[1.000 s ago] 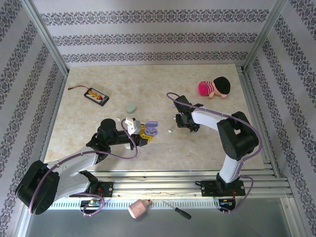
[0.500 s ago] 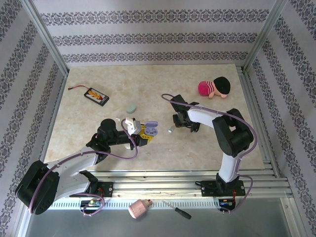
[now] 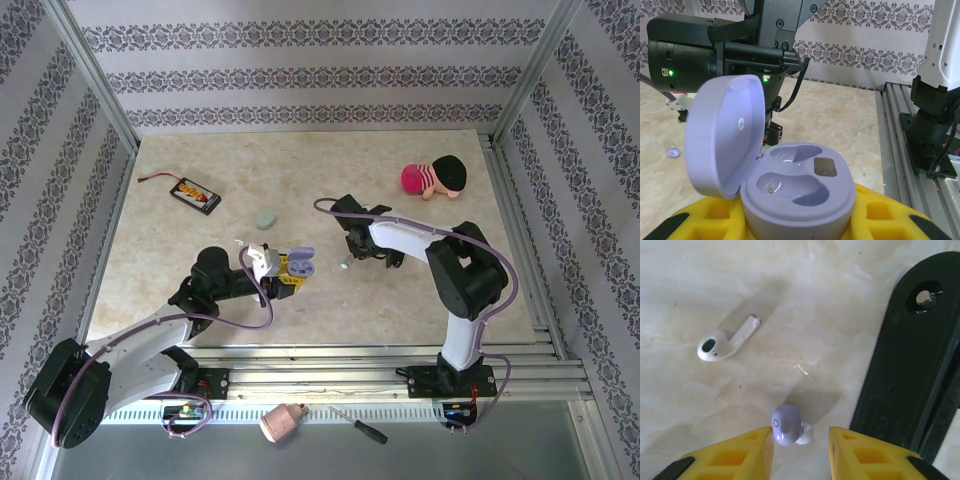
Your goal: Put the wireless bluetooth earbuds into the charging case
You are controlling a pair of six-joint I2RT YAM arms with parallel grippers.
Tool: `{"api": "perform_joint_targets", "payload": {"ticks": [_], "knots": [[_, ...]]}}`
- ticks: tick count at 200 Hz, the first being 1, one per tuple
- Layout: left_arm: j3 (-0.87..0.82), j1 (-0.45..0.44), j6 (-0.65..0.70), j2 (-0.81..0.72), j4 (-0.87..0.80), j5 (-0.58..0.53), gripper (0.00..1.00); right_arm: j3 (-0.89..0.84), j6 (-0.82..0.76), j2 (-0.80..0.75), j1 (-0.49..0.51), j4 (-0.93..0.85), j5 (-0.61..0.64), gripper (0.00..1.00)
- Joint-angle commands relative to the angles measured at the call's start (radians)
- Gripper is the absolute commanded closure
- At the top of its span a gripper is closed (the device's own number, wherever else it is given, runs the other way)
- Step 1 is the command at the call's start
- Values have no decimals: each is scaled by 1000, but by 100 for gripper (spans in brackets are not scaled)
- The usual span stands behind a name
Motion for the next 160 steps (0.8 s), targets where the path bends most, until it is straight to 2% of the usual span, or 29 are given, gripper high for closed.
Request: {"api": "perform_joint_targets", "payload": {"ticks": [1,51,160], "knots": [[-14,-8,41,-48,-34,-23,86,37,-8,5,22,-79,104,68],[-13,-7,33,-54,-30,-17,86,100,-17,73,66,-133,182,71],[-14,-7,37,-53,-32,-7,86,176,-34,172,75,-166,202,75]]}}
